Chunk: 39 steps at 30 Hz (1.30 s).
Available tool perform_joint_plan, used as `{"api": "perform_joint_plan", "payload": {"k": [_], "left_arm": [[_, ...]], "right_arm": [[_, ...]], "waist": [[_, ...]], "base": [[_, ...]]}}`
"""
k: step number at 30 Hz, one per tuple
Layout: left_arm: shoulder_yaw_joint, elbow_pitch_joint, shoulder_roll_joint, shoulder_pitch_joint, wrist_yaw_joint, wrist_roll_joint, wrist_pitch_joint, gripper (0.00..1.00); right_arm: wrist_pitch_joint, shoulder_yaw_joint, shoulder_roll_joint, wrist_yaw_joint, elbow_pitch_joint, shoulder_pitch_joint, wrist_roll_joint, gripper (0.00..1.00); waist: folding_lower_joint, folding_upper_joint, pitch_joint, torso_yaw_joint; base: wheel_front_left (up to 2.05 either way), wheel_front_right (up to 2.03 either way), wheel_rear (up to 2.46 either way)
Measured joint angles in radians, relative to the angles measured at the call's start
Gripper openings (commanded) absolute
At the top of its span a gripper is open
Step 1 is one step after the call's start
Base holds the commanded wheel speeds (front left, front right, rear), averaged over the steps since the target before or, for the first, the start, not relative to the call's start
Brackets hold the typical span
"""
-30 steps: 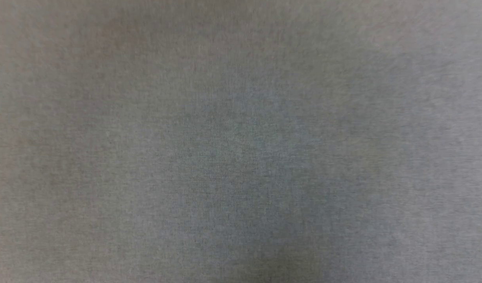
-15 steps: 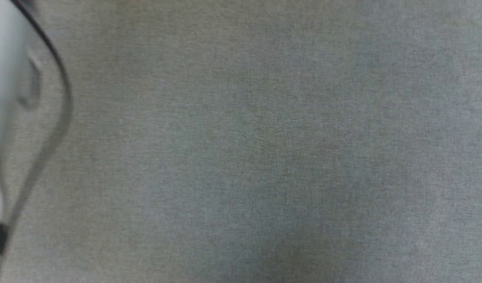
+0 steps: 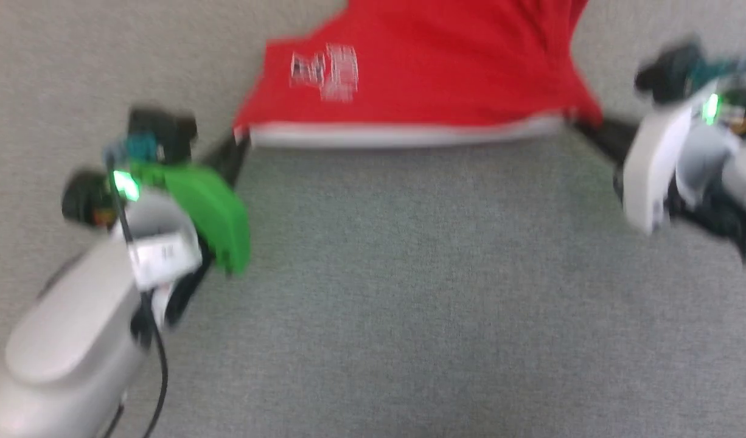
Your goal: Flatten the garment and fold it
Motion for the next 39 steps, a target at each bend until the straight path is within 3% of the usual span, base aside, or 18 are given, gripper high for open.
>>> {"api": "perform_joint_plan", "payload": {"k": [13, 27, 34, 39], "left_arm": [[-0.061, -0.276, 0.147, 0.304, 0.058, -0.113, 0.132, 0.00], [-0.124, -0.427, 0.202, 0.534, 0.143, -0.188, 0.166, 0.00], [-0.101, -0.447, 0.219, 0.531, 0.151, -0.176, 0.143, 0.00], [-0.065, -0.439, 0.209, 0.425, 0.137, -0.149, 0.142, 0.00]], "right_arm": [[0.113, 0.045, -0.137, 0.001, -0.141, 0.273, 0.084, 0.00], [0.240, -0.007, -0.281, 0.001, -0.344, 0.510, 0.153, 0.00], [0.230, -0.106, -0.296, 0.001, -0.402, 0.575, 0.154, 0.00], [0.211, -0.205, -0.285, 0.000, -0.433, 0.581, 0.153, 0.00]], "waist": [[-0.0001, 0.0000, -0.185, 0.021], [0.0000, 0.0000, -0.328, 0.005], [-0.0001, 0.0000, -0.334, -0.019], [0.0000, 0.0000, -0.301, -0.032]], "base": [[0.00, 0.00, 0.00], [0.00, 0.00, 0.00], [0.00, 0.00, 0.00], [0.00, 0.00, 0.00]]}}
